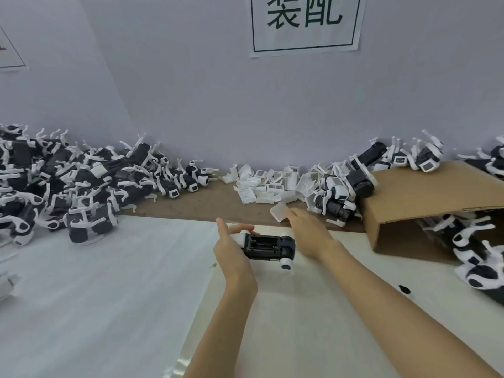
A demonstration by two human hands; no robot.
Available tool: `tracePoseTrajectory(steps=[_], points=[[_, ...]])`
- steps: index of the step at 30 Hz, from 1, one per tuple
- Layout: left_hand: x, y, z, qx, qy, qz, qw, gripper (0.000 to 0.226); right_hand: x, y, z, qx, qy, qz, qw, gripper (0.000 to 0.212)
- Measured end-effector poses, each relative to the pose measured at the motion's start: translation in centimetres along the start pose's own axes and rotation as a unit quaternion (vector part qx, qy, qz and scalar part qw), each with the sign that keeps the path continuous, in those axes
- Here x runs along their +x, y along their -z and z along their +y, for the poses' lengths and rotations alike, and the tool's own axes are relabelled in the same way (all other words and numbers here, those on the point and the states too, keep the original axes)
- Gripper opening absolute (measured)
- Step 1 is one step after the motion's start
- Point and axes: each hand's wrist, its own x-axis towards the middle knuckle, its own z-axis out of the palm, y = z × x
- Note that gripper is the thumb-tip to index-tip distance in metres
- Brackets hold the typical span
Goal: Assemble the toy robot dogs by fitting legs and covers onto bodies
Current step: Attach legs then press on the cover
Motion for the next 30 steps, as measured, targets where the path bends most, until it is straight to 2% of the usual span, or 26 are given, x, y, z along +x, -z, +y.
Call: tracePoseTrajectory(steps=[3, 6, 8, 12, 15, 19, 20, 22, 28, 29, 30], points=[[0.0, -0.2, -0.2, 0.023, 0.005, -0.018, 1.0, 0.075, 0.2, 0.1, 0.2, -0.073, 0.006, 0.071, 0.995, 0.038], [-0.2, -0.3, -0.2, 0.025, 0.016, -0.033, 0.999, 0.075, -0.8, 0.0, 0.8, -0.08, -0.008, 0.087, 0.993, 0.02], [-0.4, -0.3, 0.1, 0.022, 0.022, -0.044, 0.999, 0.076, -1.9, 0.0, 1.3, -0.028, -0.016, 0.106, 0.994, 0.015], [-1.3, -0.8, 0.5, 0.021, 0.039, -0.066, 0.997, 0.077, -5.6, 1.5, 2.1, 0.164, -0.055, 0.147, 0.974, 0.005], [-2.4, -1.4, 0.4, 0.037, 0.06, -0.089, 0.994, 0.077, -9.4, 2.8, 2.6, 0.276, -0.075, 0.169, 0.943, 0.01], [-3.9, -2.1, -0.1, 0.078, 0.082, -0.143, 0.983, 0.071, -14.0, 3.6, 2.0, 0.392, -0.094, 0.22, 0.888, 0.047], [-4.2, -2.2, -0.2, 0.092, 0.088, -0.154, 0.98, 0.068, -14.8, 3.5, 1.8, 0.419, -0.105, 0.232, 0.871, 0.05], [-4.6, -2.4, -0.3, 0.122, 0.083, -0.169, 0.975, 0.064, -16.0, 3.4, 1.4, 0.48, -0.119, 0.255, 0.831, 0.048], [-4.4, -2.2, 0.0, 0.218, -0.008, -0.216, 0.952, 0.063, -17.0, 3.9, 0.4, 0.612, -0.104, 0.295, 0.727, 0.038], [-4.5, -2.3, 0.0, 0.222, -0.028, -0.222, 0.949, 0.061, -17.0, 3.8, 0.0, 0.623, -0.092, 0.281, 0.724, 0.037], [-4.7, -2.3, 0.0, 0.224, -0.05, -0.231, 0.945, 0.059, -17.0, 3.6, -0.4, 0.615, -0.074, 0.264, 0.739, 0.036]])
